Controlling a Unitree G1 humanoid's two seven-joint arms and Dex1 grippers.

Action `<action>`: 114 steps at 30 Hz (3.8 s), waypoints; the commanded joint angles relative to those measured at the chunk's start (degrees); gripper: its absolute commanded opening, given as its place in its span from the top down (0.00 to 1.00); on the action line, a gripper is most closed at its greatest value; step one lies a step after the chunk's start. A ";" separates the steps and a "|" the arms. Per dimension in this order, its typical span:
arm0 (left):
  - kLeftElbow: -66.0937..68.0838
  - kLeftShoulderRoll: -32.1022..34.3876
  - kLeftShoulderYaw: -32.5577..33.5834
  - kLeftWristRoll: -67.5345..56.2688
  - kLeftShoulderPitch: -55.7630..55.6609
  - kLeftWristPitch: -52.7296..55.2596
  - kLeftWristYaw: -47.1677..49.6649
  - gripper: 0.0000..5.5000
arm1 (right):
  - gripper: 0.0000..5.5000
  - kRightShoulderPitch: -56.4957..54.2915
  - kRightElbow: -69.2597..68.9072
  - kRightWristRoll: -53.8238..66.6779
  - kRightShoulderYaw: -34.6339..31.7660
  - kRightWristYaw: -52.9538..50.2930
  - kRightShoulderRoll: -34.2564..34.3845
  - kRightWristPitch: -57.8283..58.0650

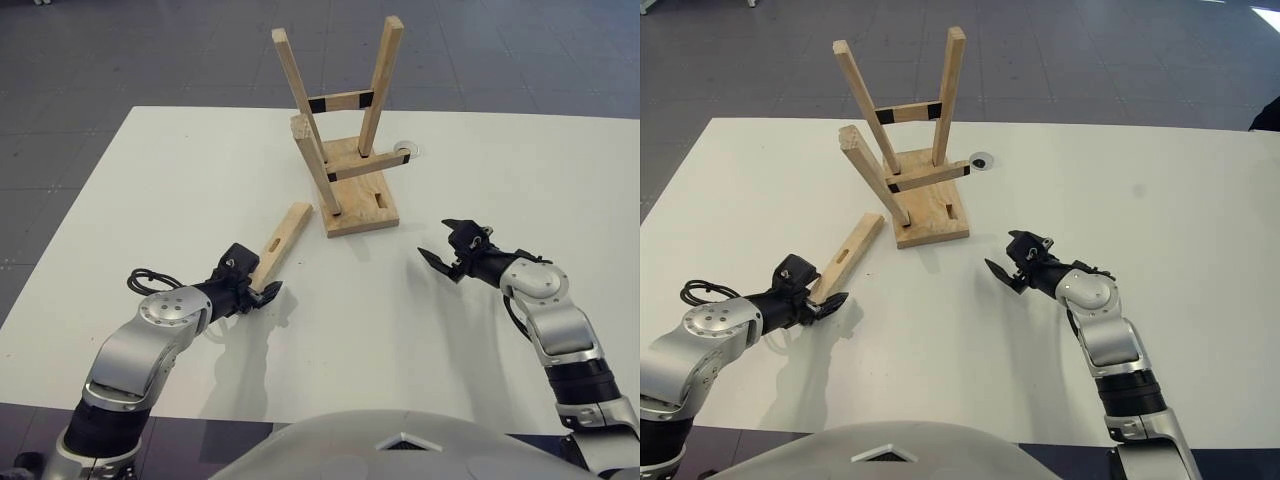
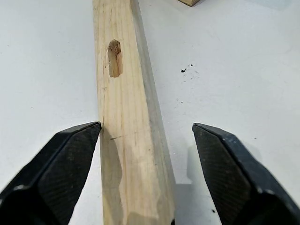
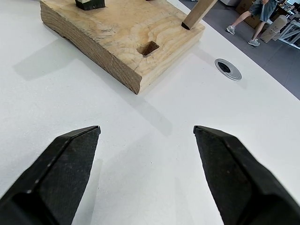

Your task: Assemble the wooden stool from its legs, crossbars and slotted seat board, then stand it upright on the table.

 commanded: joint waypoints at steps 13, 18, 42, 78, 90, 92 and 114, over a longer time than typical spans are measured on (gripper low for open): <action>5.12 0.21 -2.98 8.09 -2.55 -6.36 -0.12 0.49 | 0.33 0.70 -1.67 -0.23 0.32 -0.37 -0.34 1.22; 6.84 -0.27 -3.31 11.64 -2.31 -6.65 0.99 0.63 | 0.33 0.44 -1.60 -0.39 0.58 -0.32 -0.31 1.17; 4.05 -9.96 8.24 2.62 -41.86 -25.41 1.77 0.81 | 0.22 -28.87 -17.42 51.98 -32.16 -15.86 6.92 43.83; 5.74 -11.91 -2.95 9.75 -38.64 -39.10 -9.93 0.81 | 0.55 -41.58 -9.16 87.80 -20.79 -40.56 12.93 39.42; 5.70 -12.28 -2.04 7.89 -38.37 -39.81 -10.93 0.81 | 0.62 -40.07 -10.40 87.63 -20.53 -39.39 10.71 38.50; 5.62 -12.47 -2.37 8.48 -38.72 -41.05 -10.76 0.74 | 0.62 -40.28 -10.44 88.10 -20.50 -39.45 10.93 38.37; 3.48 -6.58 0.51 7.70 -35.18 -46.39 -16.65 0.55 | 0.63 -36.65 1.16 65.56 -24.11 -23.83 -8.46 30.18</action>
